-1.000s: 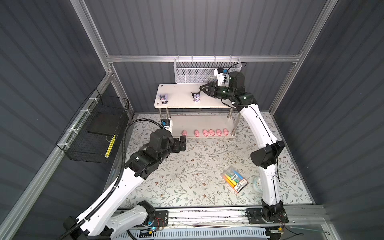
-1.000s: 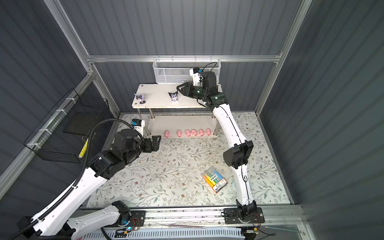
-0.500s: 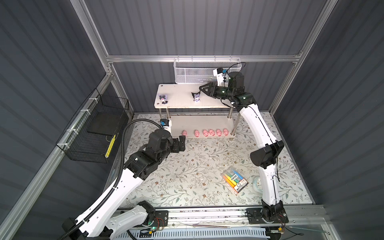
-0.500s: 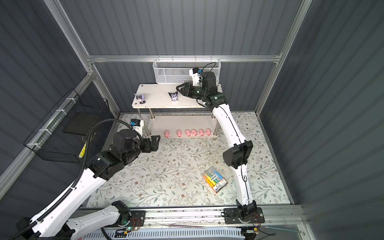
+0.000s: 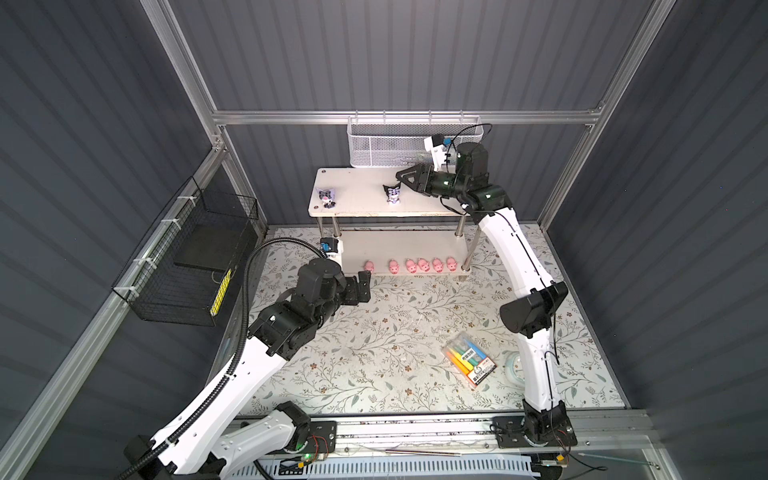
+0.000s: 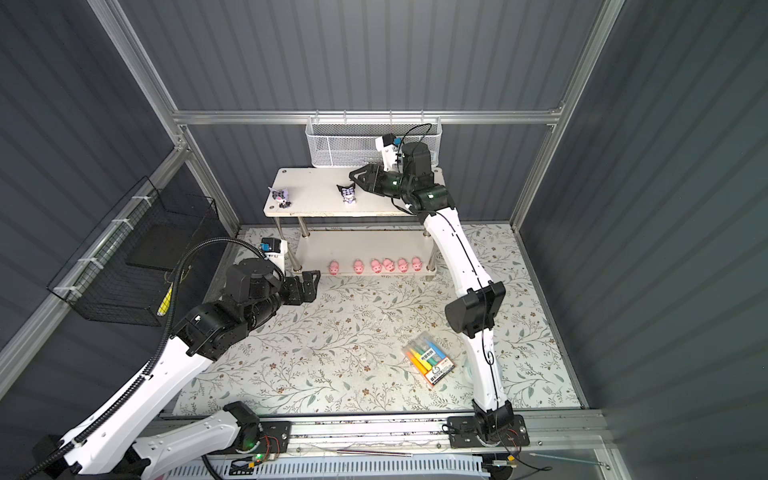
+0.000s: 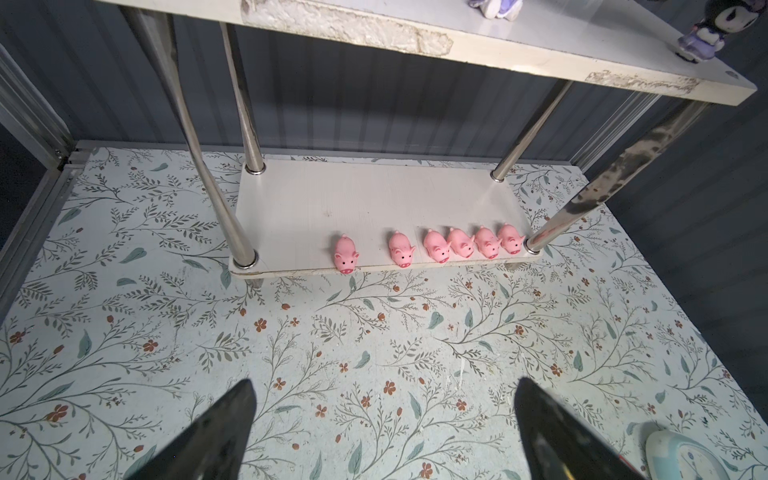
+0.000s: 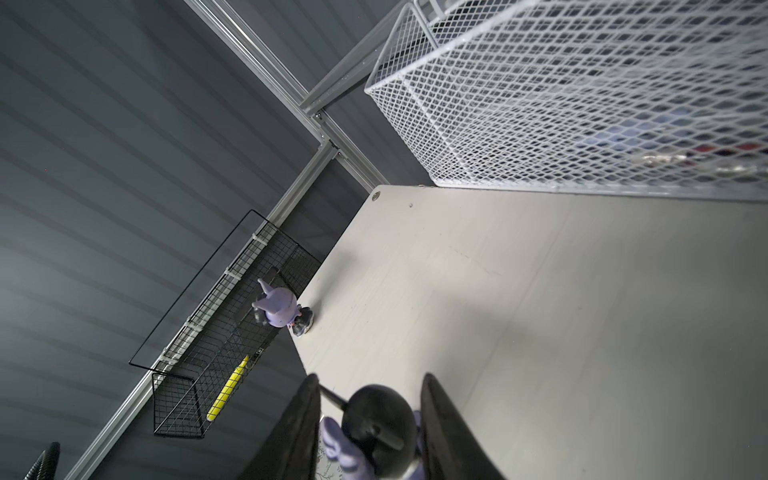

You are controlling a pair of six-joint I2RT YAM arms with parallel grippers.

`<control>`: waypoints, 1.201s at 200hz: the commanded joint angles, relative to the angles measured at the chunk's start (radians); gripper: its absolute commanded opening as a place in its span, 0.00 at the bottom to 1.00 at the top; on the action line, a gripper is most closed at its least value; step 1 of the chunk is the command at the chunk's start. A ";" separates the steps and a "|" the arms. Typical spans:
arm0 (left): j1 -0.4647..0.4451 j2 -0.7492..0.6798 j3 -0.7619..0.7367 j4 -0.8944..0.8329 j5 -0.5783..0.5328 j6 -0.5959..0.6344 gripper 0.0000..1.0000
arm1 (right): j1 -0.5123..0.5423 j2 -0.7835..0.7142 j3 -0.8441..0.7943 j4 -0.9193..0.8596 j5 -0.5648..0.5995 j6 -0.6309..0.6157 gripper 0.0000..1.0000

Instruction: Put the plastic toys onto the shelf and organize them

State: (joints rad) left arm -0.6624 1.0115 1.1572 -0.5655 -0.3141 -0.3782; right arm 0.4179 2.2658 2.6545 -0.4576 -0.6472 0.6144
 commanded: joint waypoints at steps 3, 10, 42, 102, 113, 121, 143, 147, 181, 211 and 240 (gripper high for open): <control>-0.003 -0.013 0.008 -0.020 -0.003 -0.003 0.97 | 0.003 0.021 0.038 0.040 -0.025 0.011 0.41; -0.003 -0.013 0.008 -0.020 -0.003 -0.003 0.97 | 0.003 0.027 0.048 0.040 -0.030 0.016 0.41; -0.003 -0.016 0.006 -0.023 -0.006 -0.004 0.97 | 0.003 0.037 0.053 0.046 -0.042 0.023 0.41; -0.003 -0.013 0.006 -0.020 -0.004 -0.007 0.97 | 0.004 0.041 0.053 0.047 -0.050 0.021 0.41; -0.003 -0.014 0.004 -0.020 -0.005 -0.009 0.97 | 0.005 0.040 0.053 0.041 -0.050 0.020 0.41; -0.003 -0.014 0.003 -0.020 -0.007 -0.009 0.97 | 0.006 0.039 0.053 0.039 -0.052 0.018 0.41; -0.003 -0.014 0.002 -0.020 -0.008 -0.010 0.97 | 0.007 0.038 0.051 0.031 -0.053 0.013 0.41; -0.003 -0.014 0.002 -0.019 -0.007 -0.010 0.97 | 0.007 0.038 0.051 0.031 -0.053 0.014 0.41; -0.003 -0.018 0.001 -0.020 -0.008 -0.010 0.97 | 0.011 0.037 0.050 0.019 -0.051 0.006 0.41; -0.003 -0.023 -0.004 -0.020 -0.009 -0.011 0.97 | 0.014 0.031 0.047 0.004 -0.045 -0.003 0.41; -0.003 -0.028 -0.008 -0.021 -0.009 -0.015 0.97 | 0.016 0.020 0.034 -0.003 -0.043 -0.013 0.41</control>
State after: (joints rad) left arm -0.6624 1.0103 1.1568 -0.5659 -0.3145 -0.3782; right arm 0.4282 2.2837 2.6843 -0.4427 -0.6853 0.6231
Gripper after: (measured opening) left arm 0.967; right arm 0.407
